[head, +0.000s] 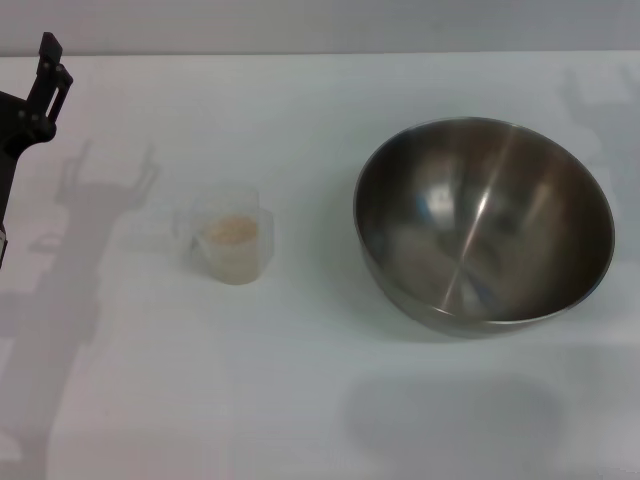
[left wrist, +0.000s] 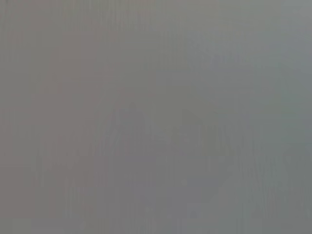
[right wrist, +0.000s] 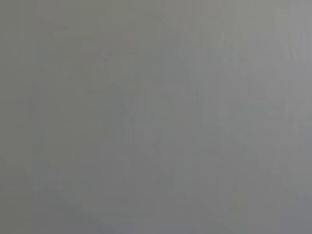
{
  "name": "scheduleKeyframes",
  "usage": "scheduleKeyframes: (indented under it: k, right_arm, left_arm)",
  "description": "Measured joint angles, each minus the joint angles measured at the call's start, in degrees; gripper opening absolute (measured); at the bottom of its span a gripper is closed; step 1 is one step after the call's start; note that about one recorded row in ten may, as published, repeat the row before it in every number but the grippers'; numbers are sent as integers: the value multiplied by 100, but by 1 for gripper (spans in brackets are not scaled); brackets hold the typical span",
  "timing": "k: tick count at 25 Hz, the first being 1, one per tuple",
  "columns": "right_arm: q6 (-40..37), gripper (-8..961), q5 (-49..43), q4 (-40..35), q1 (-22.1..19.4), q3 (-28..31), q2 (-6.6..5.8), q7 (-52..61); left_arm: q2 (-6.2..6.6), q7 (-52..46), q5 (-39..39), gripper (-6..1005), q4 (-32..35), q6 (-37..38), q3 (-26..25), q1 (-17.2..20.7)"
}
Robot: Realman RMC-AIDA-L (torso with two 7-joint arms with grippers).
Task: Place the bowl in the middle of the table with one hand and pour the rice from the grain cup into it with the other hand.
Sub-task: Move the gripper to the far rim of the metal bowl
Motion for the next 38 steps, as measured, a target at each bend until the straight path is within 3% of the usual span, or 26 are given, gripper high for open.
scheduleKeyframes:
  k: [11,15,28,32,38]
  right_arm:
    - [-24,752,-228,-62,-85,-2,7,-594]
    - [585,745,-197,-548,-178,-3,28,-506]
    - [5709,721,-154,-4850,-1397,-364,35,551]
    - [8053,713,-153,-6160,-1531,-241,11,941]
    - [11904,702,-154,-8131,-1389,299,-16,1392]
  left_arm:
    - [6,-8,15,832,0,-1,5,38]
    - [6,-12,25,832,-1,-2,12,45]
    - [15,-44,-16,832,29,12,-32,51]
    - [15,-44,-19,832,38,10,-37,28]
    - [19,-44,-21,832,47,10,-38,19]
